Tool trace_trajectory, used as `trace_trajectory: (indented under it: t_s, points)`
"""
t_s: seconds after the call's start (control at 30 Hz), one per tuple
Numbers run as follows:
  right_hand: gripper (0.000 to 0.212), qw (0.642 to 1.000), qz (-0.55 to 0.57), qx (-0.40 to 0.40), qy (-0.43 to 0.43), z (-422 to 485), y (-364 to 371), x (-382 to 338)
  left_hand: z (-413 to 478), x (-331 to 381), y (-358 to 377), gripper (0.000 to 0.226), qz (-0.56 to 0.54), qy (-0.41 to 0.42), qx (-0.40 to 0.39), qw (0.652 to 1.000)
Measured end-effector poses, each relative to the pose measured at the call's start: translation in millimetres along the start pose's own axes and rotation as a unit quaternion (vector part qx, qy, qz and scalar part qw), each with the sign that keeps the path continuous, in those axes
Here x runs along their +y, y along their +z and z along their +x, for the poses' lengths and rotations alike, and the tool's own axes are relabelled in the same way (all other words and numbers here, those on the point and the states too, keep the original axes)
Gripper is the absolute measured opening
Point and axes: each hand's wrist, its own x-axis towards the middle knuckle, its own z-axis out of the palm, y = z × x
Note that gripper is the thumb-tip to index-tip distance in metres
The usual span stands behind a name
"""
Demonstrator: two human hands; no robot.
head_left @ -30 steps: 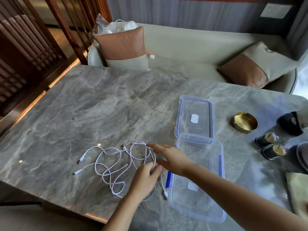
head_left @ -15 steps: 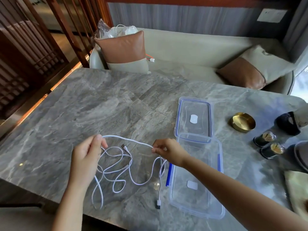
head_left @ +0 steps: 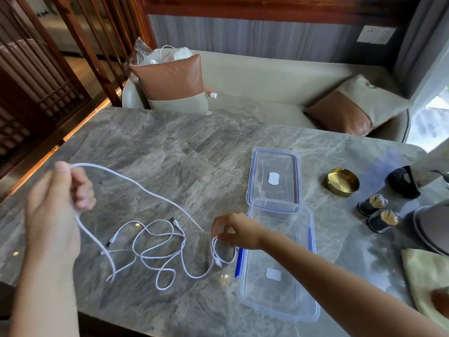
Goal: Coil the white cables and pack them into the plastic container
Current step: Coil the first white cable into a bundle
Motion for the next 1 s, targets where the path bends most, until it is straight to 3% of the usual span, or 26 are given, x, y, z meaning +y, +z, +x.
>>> trace_trajectory:
  t_s: [0.13, 0.2, 0.27, 0.37, 0.4, 0.47, 0.53, 0.63, 0.7, 0.77, 0.83, 0.9, 1.0]
  points:
    - [0.023, 0.98, 0.197, -0.021, 0.002, 6, 11, -22, -19, -4, 24, 0.042, -0.038, 0.012, -0.06, 0.997]
    - [0.044, 0.962, 0.274, 0.012, 0.018, 11, 17, -33, -28, -5, 37, 0.044, -0.048, -0.006, -0.122, 0.991]
    - [0.064, 0.963, 0.263, 0.054, 0.016, 18, 19, -38, -36, -5, 50, 0.042, -0.041, -0.03, -0.191, 0.98]
    - [0.046, 0.954, 0.271, 0.129, 0.017, 24, 14, -43, -43, -5, 61, 0.038, -0.008, -0.042, -0.279, 0.959]
    - [0.034, 0.929, 0.341, 0.139, 0.041, 25, 11, -44, -43, -6, 61, 0.038, 0.005, -0.043, -0.305, 0.951]
    - [0.027, 0.838, 0.521, 0.123, 0.104, 24, 1, -41, -44, -10, 60, 0.037, 0.045, -0.06, -0.344, 0.936]
    - [0.028, 0.719, 0.678, 0.085, 0.123, 20, -13, -33, -45, -19, 55, 0.034, 0.101, -0.09, -0.355, 0.925]
    - [0.02, 0.532, 0.838, 0.074, 0.098, 9, -33, -18, -44, -39, 39, 0.039, 0.16, -0.145, -0.307, 0.927]
    - [0.027, 0.487, 0.856, 0.121, 0.12, 5, -41, -12, -40, -56, 21, 0.049, 0.209, -0.189, -0.27, 0.921]
    - [0.032, 0.486, 0.841, 0.172, 0.167, 4, -45, -8, -38, -71, 5, 0.043, 0.276, -0.22, -0.268, 0.896]
    - [0.032, 0.506, 0.824, 0.174, 0.184, 4, -42, -10, -40, -80, 5, 0.028, 0.362, -0.203, -0.277, 0.867]
    - [0.035, 0.553, 0.803, 0.13, 0.18, 6, -34, -19, -47, -81, 24, 0.005, 0.372, -0.148, -0.263, 0.878]
    - [0.037, 0.638, 0.748, 0.076, 0.168, 10, -24, -36, -60, -71, 72, 0.019, 0.302, -0.081, -0.303, 0.9]
